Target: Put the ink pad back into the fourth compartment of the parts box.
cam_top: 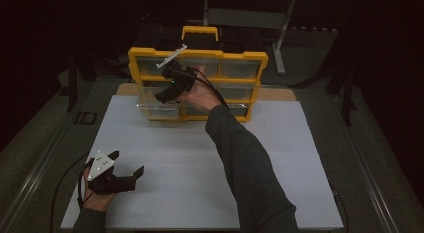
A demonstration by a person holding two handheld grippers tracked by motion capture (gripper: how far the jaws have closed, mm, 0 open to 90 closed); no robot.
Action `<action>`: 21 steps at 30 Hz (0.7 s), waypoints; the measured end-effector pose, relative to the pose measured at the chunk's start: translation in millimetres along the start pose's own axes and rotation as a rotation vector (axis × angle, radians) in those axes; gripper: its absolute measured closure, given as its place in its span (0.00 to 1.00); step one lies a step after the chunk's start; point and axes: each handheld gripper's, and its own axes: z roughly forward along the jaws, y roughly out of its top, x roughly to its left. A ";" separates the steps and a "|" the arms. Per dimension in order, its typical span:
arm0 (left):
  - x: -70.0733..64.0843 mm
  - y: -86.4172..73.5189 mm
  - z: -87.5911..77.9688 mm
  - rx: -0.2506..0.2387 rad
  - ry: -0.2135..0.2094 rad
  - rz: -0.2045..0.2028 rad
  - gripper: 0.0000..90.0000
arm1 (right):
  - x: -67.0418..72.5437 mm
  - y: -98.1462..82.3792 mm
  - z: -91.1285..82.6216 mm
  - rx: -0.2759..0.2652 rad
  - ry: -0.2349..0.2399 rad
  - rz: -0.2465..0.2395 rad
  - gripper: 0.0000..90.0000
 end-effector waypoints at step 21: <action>-0.2 -0.1 0.5 0.001 0.001 -0.001 0.00 | -0.8 -4.7 -13.8 0.102 0.019 -0.066 0.12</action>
